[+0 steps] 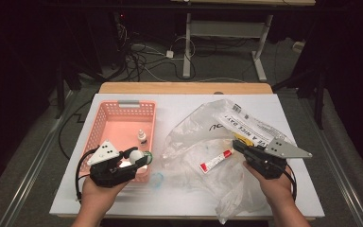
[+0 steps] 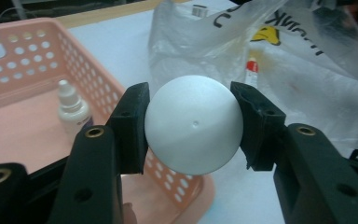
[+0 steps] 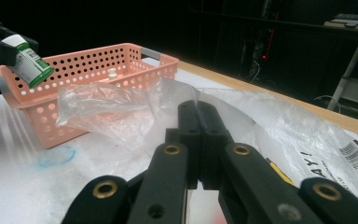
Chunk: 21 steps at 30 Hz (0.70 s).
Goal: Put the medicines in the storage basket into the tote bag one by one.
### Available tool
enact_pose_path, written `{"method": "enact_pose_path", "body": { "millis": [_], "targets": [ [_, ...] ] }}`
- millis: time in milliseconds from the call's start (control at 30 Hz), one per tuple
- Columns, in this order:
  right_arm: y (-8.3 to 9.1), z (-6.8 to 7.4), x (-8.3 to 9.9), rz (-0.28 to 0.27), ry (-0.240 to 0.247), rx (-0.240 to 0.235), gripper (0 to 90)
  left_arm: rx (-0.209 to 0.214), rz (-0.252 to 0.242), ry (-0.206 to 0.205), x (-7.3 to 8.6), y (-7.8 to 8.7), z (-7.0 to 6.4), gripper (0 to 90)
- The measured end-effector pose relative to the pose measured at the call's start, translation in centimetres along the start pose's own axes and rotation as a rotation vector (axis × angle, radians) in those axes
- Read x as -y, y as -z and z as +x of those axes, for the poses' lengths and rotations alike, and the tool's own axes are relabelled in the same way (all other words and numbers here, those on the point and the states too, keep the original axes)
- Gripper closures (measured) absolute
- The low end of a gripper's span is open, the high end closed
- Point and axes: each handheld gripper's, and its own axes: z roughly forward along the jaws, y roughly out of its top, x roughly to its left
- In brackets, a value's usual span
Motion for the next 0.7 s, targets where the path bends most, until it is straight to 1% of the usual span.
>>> {"method": "enact_pose_path", "body": {
  "millis": [133,267,367,567,700],
  "targets": [
    [-0.1,0.0,0.0,0.001,-0.002,0.000,90.0,0.031,-0.002,-0.017,-0.3,-0.4,-1.0,48.6],
    [-0.1,0.1,0.0,0.002,0.000,-0.002,90.0,0.058,0.006,-0.037,-0.5,-1.2,-2.3,48.6],
    [0.0,0.1,0.0,0.003,-0.002,-0.002,90.0,0.073,0.017,-0.061,-0.8,-2.0,-3.3,48.6],
    [-0.2,0.1,0.0,0.006,-0.004,-0.004,90.0,0.111,0.032,-0.093,-1.7,-3.7,-4.9,48.6],
    [-0.2,0.2,0.0,0.003,-0.002,-0.005,90.0,0.118,0.044,-0.111,-2.1,-5.0,-5.8,48.5]
  ]
}}
